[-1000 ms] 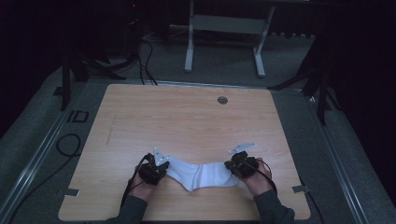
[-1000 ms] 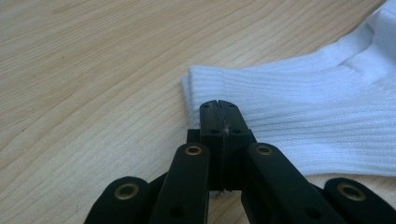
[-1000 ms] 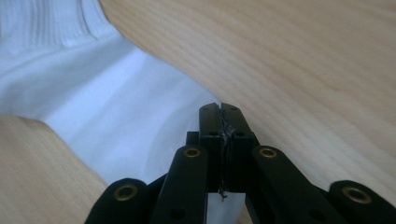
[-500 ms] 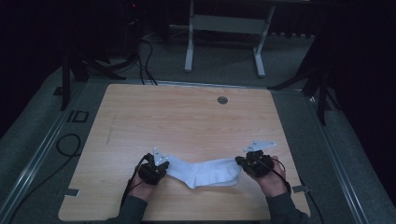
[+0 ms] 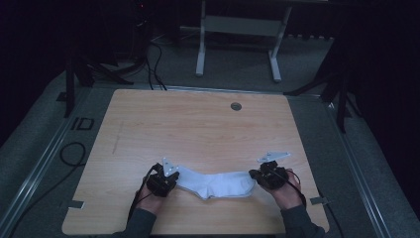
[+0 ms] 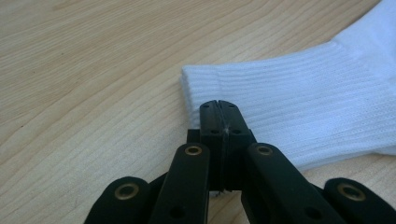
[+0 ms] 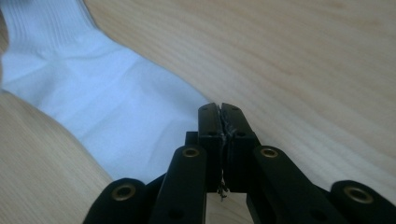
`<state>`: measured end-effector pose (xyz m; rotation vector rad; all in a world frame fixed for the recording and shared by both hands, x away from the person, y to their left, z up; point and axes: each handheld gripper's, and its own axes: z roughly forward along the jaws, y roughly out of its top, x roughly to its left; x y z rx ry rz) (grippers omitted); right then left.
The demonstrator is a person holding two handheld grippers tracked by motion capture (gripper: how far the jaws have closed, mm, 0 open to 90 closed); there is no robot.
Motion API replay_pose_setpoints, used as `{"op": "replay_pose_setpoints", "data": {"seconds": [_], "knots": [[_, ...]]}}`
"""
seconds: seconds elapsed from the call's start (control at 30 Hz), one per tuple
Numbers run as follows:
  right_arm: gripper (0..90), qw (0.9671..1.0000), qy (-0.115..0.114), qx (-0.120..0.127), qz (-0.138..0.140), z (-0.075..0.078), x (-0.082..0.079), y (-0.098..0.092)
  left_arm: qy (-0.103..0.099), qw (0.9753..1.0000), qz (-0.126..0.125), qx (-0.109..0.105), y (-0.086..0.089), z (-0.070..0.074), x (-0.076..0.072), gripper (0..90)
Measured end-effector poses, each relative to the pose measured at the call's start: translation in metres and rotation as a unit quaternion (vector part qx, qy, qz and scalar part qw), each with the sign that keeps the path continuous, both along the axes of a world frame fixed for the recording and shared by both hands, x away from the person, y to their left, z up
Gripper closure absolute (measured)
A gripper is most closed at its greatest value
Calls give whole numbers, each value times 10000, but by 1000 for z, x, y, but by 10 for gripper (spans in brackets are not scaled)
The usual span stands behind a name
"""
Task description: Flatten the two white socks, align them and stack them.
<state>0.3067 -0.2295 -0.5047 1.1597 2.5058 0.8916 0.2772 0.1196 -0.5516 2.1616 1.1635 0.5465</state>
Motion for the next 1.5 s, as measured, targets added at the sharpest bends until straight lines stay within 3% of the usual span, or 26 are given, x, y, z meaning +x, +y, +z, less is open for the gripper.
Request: {"op": "replay_pose_setpoints", "data": {"seconds": [0.1, 0.2, 0.23, 0.27, 0.47, 0.77, 1.03, 1.5], "knots": [[847, 10000, 68, -12, 11, -6, 1, 0, -3, 10000, 1, 3, 0, 0, 0, 898], [732, 10000, 45, 36, -41, -9, 3, -1, 2, 10000, 19, -15, 0, 0, 0, 898], [732, 10000, 45, 36, -41, -9, 3, -1, 2, 10000, 19, -15, 0, 0, 0, 897], [684, 9997, 30, 236, -18, -7, 3, -3, 7, 9999, 56, -90, 0, 0, -1, 897], [586, 9983, -110, 568, -11, 2, 4, -8, 5, 9998, 52, -194, 2, 1, -1, 890], [555, 9968, -264, 747, -120, 8, 10, -15, 3, 9995, 5, -317, 4, 4, -1, 871], [548, 9959, -274, 792, -327, 7, 17, -26, -200, 9985, 73, -499, 11, 10, -2, 863], [548, 9952, -258, 824, -468, 2, 20, -36, -297, 9974, 433, -498, 32, 14, 3, 861]]}}
